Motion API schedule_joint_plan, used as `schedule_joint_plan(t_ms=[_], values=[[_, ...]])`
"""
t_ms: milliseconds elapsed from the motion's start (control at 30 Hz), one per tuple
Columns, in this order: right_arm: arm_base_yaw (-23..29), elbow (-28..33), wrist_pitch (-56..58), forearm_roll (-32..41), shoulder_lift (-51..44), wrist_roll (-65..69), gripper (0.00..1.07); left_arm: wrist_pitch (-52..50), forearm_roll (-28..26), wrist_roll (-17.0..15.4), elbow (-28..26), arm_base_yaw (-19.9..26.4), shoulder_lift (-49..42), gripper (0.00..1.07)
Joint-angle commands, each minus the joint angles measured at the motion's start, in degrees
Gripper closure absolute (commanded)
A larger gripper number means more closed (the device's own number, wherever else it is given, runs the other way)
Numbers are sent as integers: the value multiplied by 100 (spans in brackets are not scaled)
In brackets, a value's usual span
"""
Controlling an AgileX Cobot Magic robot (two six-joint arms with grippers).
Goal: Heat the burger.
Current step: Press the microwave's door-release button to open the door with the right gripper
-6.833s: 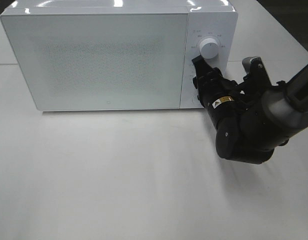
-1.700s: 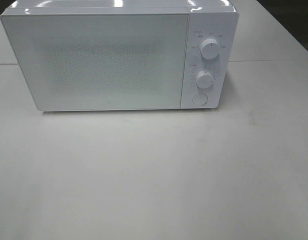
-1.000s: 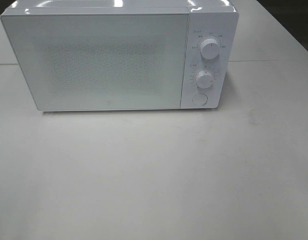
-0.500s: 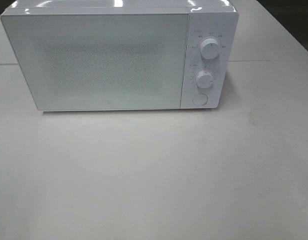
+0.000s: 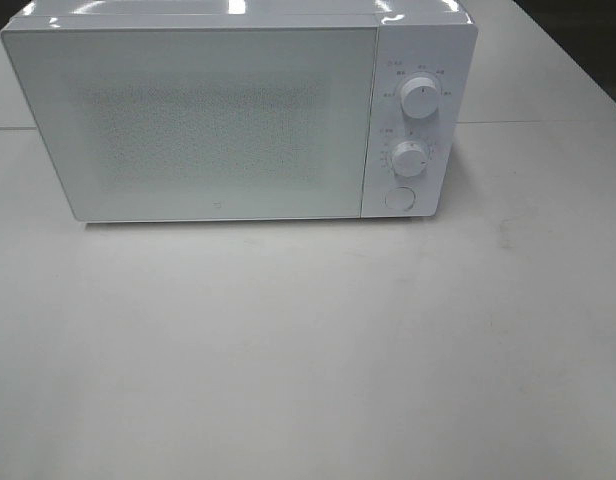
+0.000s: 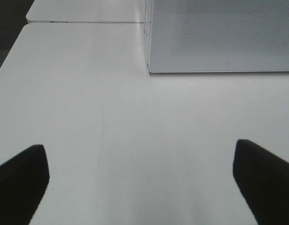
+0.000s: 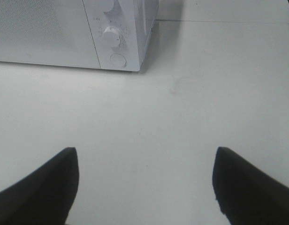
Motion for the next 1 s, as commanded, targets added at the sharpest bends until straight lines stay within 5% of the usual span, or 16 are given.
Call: schedule_joint_plan(t_ms=[33, 1000], values=[[-23, -6, -441, -6, 189, 17, 32, -52, -40, -29, 17, 0, -132, 7], [-23, 235, -4841, -23, 4131, 17, 32, -52, -40, -29, 17, 0, -132, 7]])
